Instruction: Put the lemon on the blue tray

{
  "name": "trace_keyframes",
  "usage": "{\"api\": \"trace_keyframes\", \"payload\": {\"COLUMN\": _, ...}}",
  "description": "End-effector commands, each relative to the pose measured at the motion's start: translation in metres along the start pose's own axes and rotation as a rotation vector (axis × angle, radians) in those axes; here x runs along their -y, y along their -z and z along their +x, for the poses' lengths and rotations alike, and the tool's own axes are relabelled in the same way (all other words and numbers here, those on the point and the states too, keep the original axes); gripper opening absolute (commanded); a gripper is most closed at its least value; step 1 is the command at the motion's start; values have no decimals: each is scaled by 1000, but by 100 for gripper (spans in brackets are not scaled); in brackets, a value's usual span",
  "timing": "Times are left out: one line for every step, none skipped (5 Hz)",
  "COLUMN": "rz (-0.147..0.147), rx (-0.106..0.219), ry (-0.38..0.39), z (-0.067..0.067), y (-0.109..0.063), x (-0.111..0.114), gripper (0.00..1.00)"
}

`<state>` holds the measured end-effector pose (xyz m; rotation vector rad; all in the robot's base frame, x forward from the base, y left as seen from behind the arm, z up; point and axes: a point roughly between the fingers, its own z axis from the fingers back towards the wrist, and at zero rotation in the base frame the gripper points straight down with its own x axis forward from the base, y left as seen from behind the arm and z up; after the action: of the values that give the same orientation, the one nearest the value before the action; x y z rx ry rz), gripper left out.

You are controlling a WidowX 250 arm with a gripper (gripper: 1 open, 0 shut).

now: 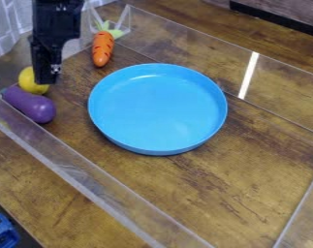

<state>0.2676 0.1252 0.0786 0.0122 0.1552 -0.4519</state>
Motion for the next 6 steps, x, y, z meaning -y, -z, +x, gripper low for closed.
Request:
{"api": "trace_keyframes", "payload": {"rz": 81, "rx": 64, "ry": -13, "z": 10, "y": -44, "x": -5, "gripper": 0}}
{"api": "trace_keyframes", "payload": {"rz": 102, "rx": 77, "ry": -37, "z": 13, "y": -66, "x": -4, "gripper": 0}}
{"api": "trace_keyframes", "payload": {"rz": 111, "rx": 84, "ry": -38, "z": 14, "y": -62, "x": -13, "gripper": 100}}
{"api": "trace_keyframes", "payload": {"rz": 111, "rx": 87, "ry": -27, "z": 13, "y": -51, "x": -18, "gripper": 100}}
{"api": "trace_keyframes", "payload": {"rz": 114, "rx": 84, "ry": -8, "z": 10, "y": -41, "x": -26, "gripper": 100}}
{"api": "trace_keyframes", "payload": {"rz": 112, "rx": 81, "ry": 20, "z": 6, "y": -31, "x": -33, "gripper": 100}}
